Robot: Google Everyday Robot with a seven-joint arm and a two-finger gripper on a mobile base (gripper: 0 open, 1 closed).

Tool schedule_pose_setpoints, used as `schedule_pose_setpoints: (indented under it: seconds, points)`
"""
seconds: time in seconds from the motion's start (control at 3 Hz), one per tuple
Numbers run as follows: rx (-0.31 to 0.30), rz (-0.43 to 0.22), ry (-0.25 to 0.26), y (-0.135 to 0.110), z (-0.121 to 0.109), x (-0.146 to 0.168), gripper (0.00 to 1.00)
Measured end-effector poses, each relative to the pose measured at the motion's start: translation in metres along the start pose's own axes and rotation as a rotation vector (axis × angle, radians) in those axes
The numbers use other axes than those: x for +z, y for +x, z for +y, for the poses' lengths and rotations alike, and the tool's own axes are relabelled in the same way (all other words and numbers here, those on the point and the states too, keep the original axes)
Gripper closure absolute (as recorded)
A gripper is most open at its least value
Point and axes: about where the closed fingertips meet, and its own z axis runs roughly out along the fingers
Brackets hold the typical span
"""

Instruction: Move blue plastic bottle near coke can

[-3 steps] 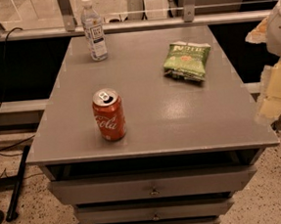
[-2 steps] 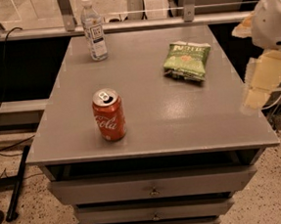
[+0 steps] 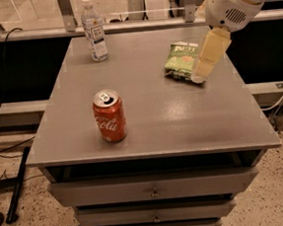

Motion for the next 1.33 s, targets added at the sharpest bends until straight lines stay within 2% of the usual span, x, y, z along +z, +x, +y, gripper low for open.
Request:
schedule_pose_setpoints:
  seconds: [0.33, 0.67, 1.0, 1.33]
  points:
    - [0.0, -0.001, 0.001, 0.0, 0.0, 0.0, 0.0]
    - [0.04, -0.042, 0.023, -0.005, -0.013, 0.011, 0.0]
    - [0.099, -0.128, 0.058, -0.019, -0.048, 0.043, 0.0]
    - [0.194, -0.246, 0.103, -0.04, -0.096, 0.084, 0.0]
